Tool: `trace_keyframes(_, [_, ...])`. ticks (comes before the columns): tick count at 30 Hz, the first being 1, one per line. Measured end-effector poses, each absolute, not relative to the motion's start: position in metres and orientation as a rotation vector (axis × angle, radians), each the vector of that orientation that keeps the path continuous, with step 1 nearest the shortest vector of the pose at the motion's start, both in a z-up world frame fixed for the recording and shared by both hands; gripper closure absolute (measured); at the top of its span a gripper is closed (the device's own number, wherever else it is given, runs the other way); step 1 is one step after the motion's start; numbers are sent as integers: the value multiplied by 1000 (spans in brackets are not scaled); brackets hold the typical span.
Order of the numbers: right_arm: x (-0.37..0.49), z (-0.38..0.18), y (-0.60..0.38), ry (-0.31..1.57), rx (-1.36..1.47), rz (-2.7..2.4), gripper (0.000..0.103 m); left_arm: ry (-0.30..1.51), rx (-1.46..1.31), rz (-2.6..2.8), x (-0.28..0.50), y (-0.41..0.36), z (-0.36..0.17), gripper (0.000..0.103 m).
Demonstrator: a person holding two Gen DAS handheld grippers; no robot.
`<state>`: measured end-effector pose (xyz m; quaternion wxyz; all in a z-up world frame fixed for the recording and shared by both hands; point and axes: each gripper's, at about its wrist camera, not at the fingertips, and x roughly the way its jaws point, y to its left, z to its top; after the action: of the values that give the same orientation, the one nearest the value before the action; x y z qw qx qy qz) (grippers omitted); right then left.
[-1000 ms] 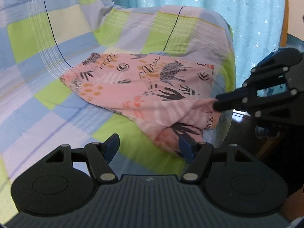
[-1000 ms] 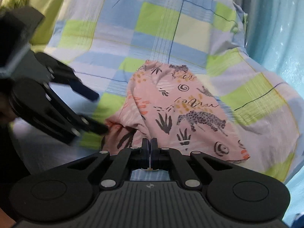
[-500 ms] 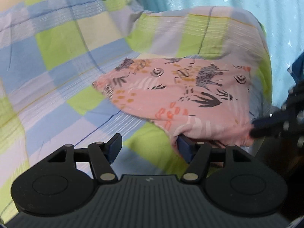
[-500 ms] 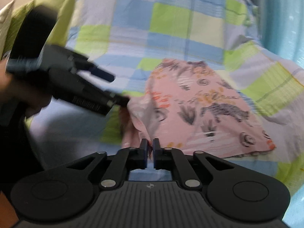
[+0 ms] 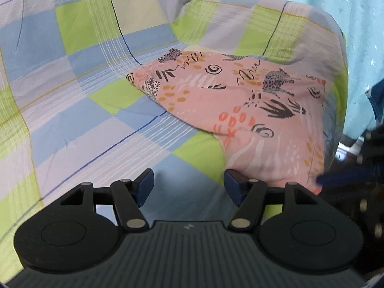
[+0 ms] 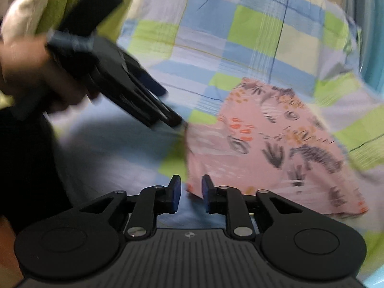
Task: Fold clothes
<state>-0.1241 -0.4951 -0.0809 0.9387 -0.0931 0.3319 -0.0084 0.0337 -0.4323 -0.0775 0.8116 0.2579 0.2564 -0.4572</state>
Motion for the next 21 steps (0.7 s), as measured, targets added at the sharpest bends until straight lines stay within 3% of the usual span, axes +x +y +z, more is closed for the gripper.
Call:
trace_keyframes(2, [-125, -86, -487, 686, -292, -38, 71, 529, 576, -981, 34, -426, -74, 42])
trace_keyframes(8, [-109, -105, -471, 736, -497, -1, 71, 367, 742, -1119, 9, -420, -69, 37])
trace_keyframes(10, [-105, -110, -471, 743, -531, 5, 77, 270, 861, -1180, -10, -421, -75, 37])
trace_keyframes(11, [-104, -107, -473, 736, -518, -5, 94, 203, 934, -1211, -21, -422, -80, 36])
trace_keyframes(12, [-104, -104, -476, 727, -499, -19, 98, 142, 996, -1233, -31, -422, -85, 36])
trace_keyframes(18, [-121, -85, -486, 626, -421, -42, 98, -293, 1344, -1277, -75, -435, -128, 30])
trace_keyframes(20, [-123, -84, -486, 625, -423, -33, 98, -386, 1375, -1277, -80, -442, -137, 37])
trace_keyframes(21, [-123, -85, -486, 626, -425, -28, 98, -397, 1374, -1286, -79, -446, -139, 57])
